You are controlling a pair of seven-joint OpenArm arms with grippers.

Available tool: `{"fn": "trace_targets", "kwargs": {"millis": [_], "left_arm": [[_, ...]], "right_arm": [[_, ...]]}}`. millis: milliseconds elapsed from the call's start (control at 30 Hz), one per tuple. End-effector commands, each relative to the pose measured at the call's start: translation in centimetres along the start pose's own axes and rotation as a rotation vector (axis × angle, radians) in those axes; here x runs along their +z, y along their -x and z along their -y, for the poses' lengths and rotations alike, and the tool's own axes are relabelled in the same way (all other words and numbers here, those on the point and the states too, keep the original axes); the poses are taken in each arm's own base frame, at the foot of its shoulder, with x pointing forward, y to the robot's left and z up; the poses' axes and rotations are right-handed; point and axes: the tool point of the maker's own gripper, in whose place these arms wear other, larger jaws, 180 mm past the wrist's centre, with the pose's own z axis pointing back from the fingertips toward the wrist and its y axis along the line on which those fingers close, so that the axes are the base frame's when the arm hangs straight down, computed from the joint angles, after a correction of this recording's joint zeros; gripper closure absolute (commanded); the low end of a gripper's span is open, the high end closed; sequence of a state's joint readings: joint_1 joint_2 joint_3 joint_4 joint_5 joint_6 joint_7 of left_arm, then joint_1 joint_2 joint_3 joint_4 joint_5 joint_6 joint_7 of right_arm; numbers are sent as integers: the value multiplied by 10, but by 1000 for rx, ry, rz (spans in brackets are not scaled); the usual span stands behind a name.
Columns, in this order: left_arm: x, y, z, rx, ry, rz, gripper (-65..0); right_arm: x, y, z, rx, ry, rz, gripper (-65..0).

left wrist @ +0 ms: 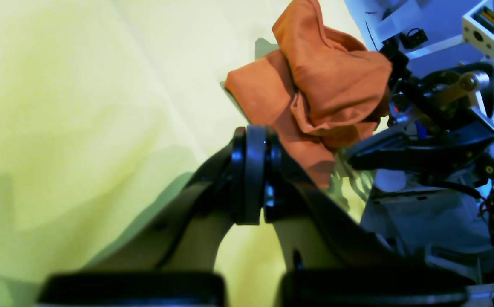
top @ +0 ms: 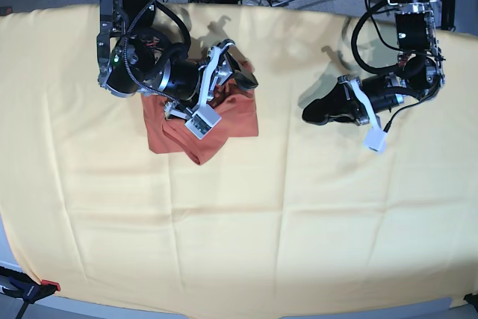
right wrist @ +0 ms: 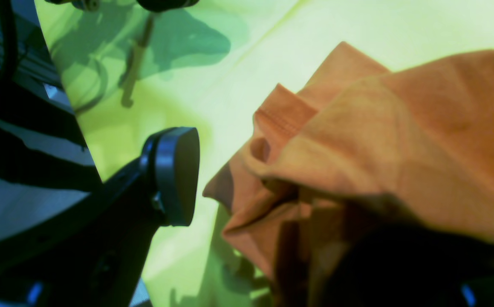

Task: Fold the T-shirt properly
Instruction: 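Lift the right gripper's end and fold it over onto the bundle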

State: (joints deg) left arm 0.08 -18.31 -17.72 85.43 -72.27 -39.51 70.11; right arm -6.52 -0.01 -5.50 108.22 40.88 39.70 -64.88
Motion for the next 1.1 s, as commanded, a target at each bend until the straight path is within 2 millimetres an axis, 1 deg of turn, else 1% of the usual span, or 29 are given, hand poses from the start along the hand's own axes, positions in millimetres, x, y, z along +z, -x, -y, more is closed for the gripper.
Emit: {"fn": "trace_targets", "kwargs": {"millis": [0,167,267,333,467,633,733,900,1000,1067], "left_arm": [[4,-15,4,-30,16,43,0],[4,-14,4,-28,15,42,0],[4,-14,4,-28,15,41,0],[5,-13,4,-26,14,39,0],[5,-12,4,-23,15,39,0],[5,-11,4,-23,15,38,0],[5,-11,4,-22,14,37,0],[5,-10,4,-21,15,38,0],[5,-10,4,-20,14,37,0],[5,-10,4,-21,15,38,0]], "right_arm": [[2,-17,-3,25,-12,57,-398],[4,-29,2,58,2,65,-398],[7,-35,12,105,52,49,-398],[6,-34,16,124,72,25,-398],[2,-30,15,154,81,-20,-398],[5,-17,30,155,160,-91,-398],[7,-12,34,145,173,-114,-398],[6,-13,33,154,169,-114,-398],[9,-16,44,168,233,-115,-398],[15,-19,52,169,292,-119,-398]]}}
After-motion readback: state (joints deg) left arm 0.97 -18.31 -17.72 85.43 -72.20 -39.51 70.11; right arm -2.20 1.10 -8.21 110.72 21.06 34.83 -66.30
